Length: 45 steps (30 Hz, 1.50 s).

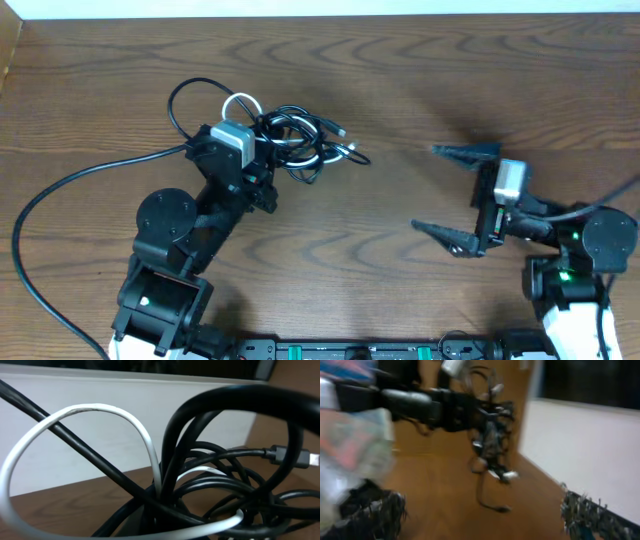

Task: Untangle cables
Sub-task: 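Move the right gripper to the bundle and grasp a cable loop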

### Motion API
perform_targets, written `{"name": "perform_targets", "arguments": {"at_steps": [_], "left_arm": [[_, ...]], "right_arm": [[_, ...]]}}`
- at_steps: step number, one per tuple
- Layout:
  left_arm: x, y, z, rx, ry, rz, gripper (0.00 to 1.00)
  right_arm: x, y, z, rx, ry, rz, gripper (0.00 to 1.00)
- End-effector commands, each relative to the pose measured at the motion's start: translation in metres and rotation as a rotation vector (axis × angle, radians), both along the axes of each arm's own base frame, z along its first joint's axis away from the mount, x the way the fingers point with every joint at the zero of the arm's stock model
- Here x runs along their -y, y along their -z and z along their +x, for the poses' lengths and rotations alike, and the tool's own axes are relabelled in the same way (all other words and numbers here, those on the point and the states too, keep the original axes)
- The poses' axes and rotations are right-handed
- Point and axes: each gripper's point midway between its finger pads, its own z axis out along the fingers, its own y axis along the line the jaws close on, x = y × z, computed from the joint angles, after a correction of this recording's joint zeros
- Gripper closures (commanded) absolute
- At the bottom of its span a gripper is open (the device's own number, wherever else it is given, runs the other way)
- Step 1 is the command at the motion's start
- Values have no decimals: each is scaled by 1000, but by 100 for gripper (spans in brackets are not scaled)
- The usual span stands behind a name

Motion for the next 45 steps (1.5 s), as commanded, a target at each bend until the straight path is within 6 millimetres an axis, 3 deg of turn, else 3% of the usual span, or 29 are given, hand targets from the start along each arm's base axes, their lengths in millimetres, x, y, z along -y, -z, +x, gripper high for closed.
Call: {"name": "perform_targets", "arguments": {"at_steps": [1,6,12,16,24,41,45], "left_arm": [[14,-2,-3,-2,89,-17,92],[34,-3,0,6,198,-37,93],[40,7,16,-74,195,-112,93],[43,10,21,-115,196,-161,93],[69,1,0,-93,363,-169,93],[123,23,-28,-173,532,-142,92],[134,25,-39,-174,574,-129,93]], "right_arm": [[-9,5,-7,-232,-124,16,1],[-18,7,10,-346,-100,73,1],[-25,10,17,-392,-91,96,1],[-29,9,16,-393,-93,102,17],[-30,15,25,-424,-78,107,56],[-31,21,31,-444,-66,108,60],[-31,24,35,-457,-61,107,79]]}}
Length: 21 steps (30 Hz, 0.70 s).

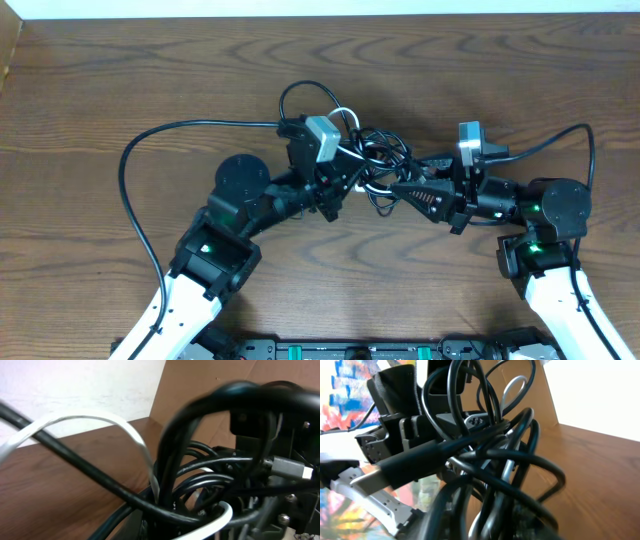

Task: Untangle cables
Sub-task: 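Move the right gripper to the bundle and grasp a cable loop, then pull the right gripper rightward, stretching the cables from the left gripper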

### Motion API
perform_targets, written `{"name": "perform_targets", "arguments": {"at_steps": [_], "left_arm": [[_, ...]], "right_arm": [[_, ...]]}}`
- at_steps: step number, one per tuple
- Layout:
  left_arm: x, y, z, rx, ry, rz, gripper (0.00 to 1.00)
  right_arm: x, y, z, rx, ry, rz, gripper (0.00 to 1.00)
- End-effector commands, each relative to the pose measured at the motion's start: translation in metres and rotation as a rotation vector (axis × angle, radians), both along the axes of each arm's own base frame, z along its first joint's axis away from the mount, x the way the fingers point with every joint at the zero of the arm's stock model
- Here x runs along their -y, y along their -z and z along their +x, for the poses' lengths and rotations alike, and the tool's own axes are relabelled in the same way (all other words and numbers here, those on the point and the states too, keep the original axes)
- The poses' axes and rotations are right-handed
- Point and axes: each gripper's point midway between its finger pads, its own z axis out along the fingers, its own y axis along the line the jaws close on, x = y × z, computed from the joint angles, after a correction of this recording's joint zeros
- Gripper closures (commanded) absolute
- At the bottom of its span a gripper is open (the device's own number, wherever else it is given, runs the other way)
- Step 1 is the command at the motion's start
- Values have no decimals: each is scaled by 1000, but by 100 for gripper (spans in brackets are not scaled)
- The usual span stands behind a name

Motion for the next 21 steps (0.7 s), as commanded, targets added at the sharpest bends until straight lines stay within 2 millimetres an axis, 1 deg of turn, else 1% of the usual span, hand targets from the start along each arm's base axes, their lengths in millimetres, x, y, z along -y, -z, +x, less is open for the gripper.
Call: {"name": "perform_targets", "arguments": {"at_steps": [1,3,4,7,10,11,14,16,17,20,21], "left_arm": [[14,-7,-18,32,87,-5,92],[14,-7,-19,59,91,8,93],[14,-7,-17,74,86,17,92],[10,-5,-11,109,50,47,92],[3,-2,0,102,-28,63,92],[-2,1,7,95,-80,77,92],[-12,3,13,84,-151,98,92],[-15,1,10,84,-156,98,85],[-16,-1,9,87,-156,96,83],[-20,-7,3,98,-156,87,67],[-21,-9,1,101,-157,85,64]], "right_arm": [[-1,0,9,-11,28,7,86],[-1,1,10,-15,29,6,97],[-1,1,10,-16,29,6,99],[-1,1,10,-16,29,6,99],[0,1,11,-17,32,6,99],[3,1,11,-16,33,3,99],[10,3,14,-15,39,-6,99],[18,4,17,-15,54,-11,99],[22,4,19,-14,63,-13,99],[35,4,27,-44,104,-8,99],[38,4,29,-52,115,-5,99]]}}
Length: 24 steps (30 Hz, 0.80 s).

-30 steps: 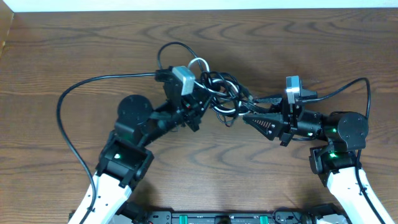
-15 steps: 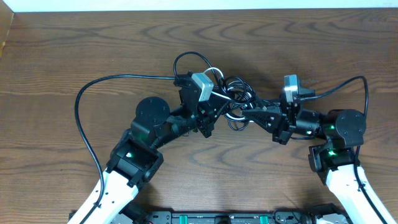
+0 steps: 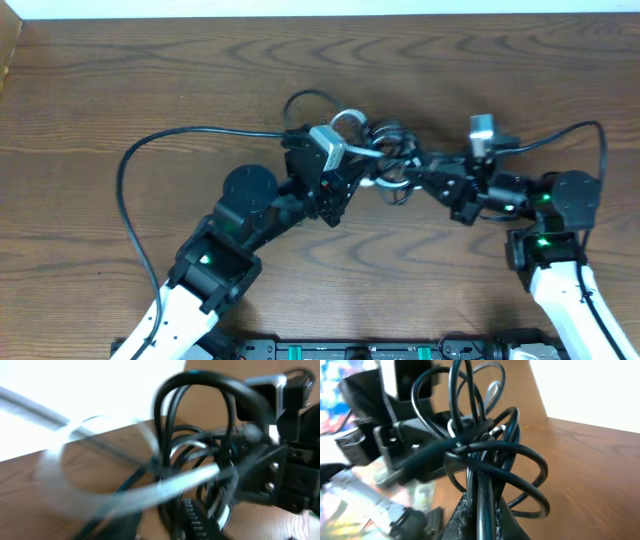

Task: Untangle cables
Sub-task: 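Pull the right gripper rightward, stretching the cables from the left gripper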

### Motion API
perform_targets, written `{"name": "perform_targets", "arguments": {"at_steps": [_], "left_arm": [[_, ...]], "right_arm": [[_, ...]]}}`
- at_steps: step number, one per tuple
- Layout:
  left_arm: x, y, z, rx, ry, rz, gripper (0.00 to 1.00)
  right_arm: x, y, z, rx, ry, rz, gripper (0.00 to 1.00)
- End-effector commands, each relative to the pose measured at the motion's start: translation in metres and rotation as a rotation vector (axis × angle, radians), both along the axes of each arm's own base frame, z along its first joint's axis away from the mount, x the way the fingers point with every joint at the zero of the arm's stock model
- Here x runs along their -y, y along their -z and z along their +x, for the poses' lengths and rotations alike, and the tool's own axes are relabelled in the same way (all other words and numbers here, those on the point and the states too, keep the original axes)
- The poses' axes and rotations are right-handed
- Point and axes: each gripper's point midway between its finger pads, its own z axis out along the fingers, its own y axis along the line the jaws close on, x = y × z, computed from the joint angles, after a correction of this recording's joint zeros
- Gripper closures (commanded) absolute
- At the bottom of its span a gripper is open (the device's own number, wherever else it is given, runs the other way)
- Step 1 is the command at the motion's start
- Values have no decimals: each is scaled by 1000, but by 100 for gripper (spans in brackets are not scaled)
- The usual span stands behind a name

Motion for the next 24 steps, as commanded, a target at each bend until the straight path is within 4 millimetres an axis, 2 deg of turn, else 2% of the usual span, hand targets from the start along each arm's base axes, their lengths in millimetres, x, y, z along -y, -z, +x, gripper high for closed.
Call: {"name": "perform_targets", "arguments": {"at_steps": [1,5,12,16,19,24], "left_arm": [[-12,-17,-3,51,-42,-12,60],[-14,-19,-9,49,-31,-13,53],[-15,-19,-9,47,-33,-11,53],[-25,-25,-3,71,-103,-17,53],[-38,-36,0,102,-180,-31,53],[-51,-56,-11,197,-200,-31,49]], "right_arm": [[16,-7,10,-10,62,13,99],[19,-8,12,-4,74,14,99],[18,-20,7,68,68,25,99],[17,-32,-2,189,47,17,99],[15,-36,-16,326,-3,-18,99],[12,-37,-32,504,-56,-68,99]]}}
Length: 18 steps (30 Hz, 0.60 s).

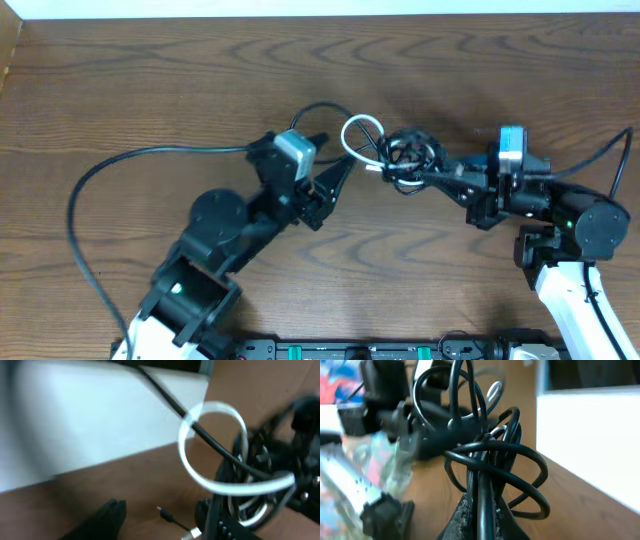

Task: Untangle cables
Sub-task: 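Pull the right gripper rightward, stretching the cables from the left gripper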

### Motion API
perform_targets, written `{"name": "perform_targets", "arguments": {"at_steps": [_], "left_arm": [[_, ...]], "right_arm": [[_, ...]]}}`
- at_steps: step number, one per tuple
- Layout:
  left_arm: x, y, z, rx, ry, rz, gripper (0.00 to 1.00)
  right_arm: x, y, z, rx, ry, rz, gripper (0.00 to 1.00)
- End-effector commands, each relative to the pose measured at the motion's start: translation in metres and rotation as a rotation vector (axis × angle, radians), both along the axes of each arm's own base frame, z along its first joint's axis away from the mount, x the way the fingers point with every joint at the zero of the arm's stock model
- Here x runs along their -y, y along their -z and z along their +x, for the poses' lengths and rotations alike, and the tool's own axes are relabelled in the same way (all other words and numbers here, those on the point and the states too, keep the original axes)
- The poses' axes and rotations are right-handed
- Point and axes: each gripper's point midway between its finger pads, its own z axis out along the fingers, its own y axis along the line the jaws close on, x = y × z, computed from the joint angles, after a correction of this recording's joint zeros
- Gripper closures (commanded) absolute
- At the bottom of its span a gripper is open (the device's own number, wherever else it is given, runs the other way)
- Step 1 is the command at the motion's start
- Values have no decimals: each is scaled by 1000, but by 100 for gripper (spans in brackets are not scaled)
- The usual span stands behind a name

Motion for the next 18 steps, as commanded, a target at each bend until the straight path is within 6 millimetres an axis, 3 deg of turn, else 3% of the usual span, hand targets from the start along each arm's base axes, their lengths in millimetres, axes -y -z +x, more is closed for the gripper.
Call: {"name": "perform_targets", "arguments": {"at_steps": [1,10,18], "left_arm": [[-14,-20,-6,86,-46,5,48],[-17,-12,-10,55,-44,26,46],[-14,-8,-12,44,-26,33,45]], "right_arm": [[0,-3,-8,122,-18,-40,99],[3,-13,0,99,36,13,99],[14,-33,23,-201,119,208,99]]}}
